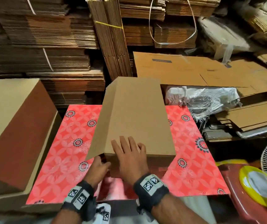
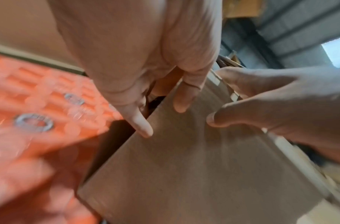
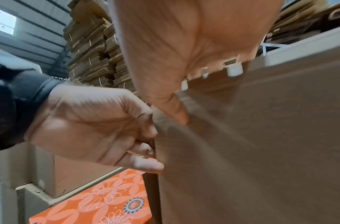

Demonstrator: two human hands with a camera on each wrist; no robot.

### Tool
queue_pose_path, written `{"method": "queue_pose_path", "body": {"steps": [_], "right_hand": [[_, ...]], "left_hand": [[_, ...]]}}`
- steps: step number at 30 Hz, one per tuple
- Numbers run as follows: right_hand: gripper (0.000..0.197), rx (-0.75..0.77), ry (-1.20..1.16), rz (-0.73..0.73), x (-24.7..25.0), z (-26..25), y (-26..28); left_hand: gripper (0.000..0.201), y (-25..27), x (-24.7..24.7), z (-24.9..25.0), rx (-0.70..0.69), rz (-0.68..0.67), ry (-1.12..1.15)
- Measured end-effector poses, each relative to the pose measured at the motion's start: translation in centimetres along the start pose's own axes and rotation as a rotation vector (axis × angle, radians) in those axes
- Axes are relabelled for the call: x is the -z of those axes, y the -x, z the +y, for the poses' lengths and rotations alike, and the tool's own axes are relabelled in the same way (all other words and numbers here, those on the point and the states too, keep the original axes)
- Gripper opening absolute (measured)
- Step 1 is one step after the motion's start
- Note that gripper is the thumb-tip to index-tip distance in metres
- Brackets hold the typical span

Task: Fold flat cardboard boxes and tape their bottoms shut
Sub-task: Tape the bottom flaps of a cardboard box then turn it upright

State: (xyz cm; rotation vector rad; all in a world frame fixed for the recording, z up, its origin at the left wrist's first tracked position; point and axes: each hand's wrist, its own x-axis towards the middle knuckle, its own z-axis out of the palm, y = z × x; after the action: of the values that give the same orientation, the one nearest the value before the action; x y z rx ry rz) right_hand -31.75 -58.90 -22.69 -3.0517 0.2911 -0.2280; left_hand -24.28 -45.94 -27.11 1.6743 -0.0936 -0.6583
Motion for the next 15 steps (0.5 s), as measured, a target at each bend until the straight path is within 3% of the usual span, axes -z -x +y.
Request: {"method": "queue_pose_path", "body": {"steps": [2,5,9,12,15], "right_hand": [[0.105,-0.031,-0.034,-0.073,0.0,-0.5,-0.2],[0.095,-0.006,-0.14,-0.039,0.9,0.8,0.4],[0.088,-0.28,-0.276,0.193,2.0,4.6,2.9],[0.101,-0.536,-0.377,0.293,1.5,7.8,4.9],[0.111,-0.635,-0.644,0.254,0.4,10.5,6.0]], "left_hand": [[0.036,-0.2,0.2,-1.5,0.07,0.052,0.108],[0.039,-0.1,0.5,-2.7,0.154,0.083,0.235],[0.061,-0.2,0.9,-3.7,0.126,0.167,0.215],[0.099,-0.4,0.7,-3.3,-0.079,0.136,-0.02],[0.105,-1.5,-0.1,-4.1,-0.187,0.102,-0.379]]}}
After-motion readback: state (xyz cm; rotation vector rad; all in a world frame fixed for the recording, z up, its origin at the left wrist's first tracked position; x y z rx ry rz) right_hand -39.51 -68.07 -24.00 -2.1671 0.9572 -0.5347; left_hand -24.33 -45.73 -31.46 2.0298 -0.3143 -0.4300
